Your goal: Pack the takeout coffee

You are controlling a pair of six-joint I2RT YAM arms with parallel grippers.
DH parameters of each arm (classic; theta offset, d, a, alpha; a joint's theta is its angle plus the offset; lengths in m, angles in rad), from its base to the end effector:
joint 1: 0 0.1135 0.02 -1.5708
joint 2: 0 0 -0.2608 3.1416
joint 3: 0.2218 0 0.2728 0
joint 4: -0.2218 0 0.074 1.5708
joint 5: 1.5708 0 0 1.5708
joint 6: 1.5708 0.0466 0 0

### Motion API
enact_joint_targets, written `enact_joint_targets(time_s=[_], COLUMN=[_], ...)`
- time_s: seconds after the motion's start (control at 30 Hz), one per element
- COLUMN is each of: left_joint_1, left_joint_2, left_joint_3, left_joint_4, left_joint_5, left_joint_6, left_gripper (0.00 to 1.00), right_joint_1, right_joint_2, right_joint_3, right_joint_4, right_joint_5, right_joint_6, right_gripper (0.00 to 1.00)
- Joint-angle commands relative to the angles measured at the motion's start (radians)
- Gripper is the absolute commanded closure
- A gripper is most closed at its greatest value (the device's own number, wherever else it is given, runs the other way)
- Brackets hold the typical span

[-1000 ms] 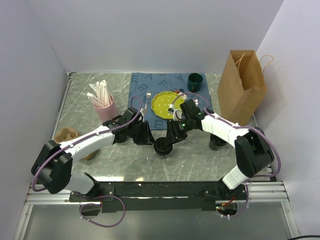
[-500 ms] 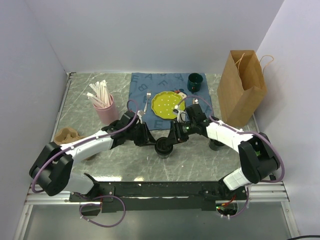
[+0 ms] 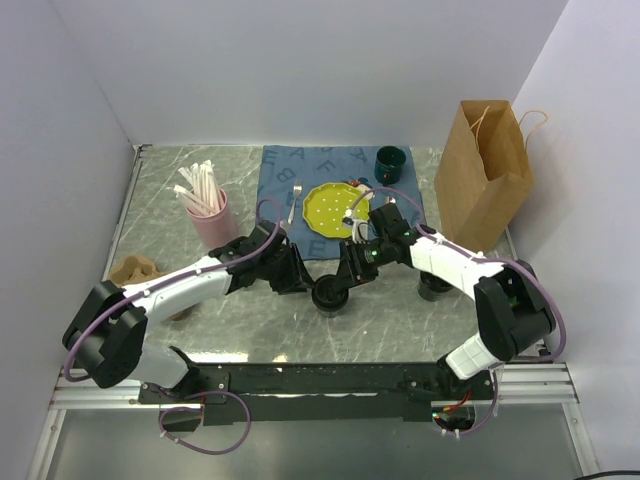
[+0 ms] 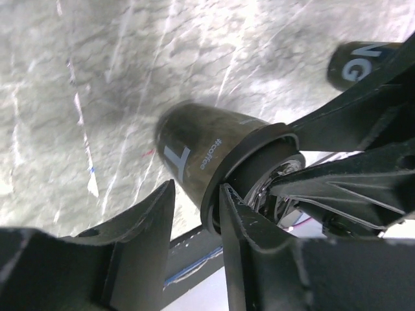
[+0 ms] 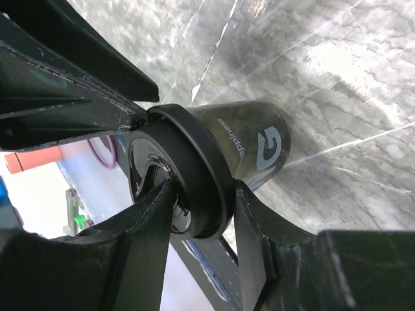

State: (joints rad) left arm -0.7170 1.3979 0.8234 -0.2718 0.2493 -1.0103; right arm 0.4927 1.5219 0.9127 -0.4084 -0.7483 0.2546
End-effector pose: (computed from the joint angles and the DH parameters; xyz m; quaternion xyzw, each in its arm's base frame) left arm 0.2262 -0.2125 0.1869 -0.0920 0.9243 -0.3428 0.1401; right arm 0.2640 0.1777 0.1789 -0.2054 0.8772 0.4201 0.1083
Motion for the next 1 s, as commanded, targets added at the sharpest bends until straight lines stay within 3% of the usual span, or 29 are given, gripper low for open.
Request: enact_joint_targets(time_s=[0.0,0.43,0.97], left_joint_1=[-0.053,0.002,0.037], left_joint_2=[0.053,0.0,0.067], left_joint_3=[0.022,0.13,0.183], left_joint_4=[-0.193,-0.221,-0.178], left_joint_5=[-0.005,0.011,0.05], left_joint_6=[0.036,0.154,0.289], left_gripper=[0.6,0.53,0.55], right_joint_1=[0.06,0.073,0.076], right_joint_2=[0.073,0.165,0.187], right_joint_3=[0.014,0.184,0.218], right_joint_4=[-0.121,-0.276,-0.308], right_joint_5=[0.13,0.144,0.152], right_joint_6=[-0.147,-0.279,-0.305], right_gripper=[0.63,0.62,0.62])
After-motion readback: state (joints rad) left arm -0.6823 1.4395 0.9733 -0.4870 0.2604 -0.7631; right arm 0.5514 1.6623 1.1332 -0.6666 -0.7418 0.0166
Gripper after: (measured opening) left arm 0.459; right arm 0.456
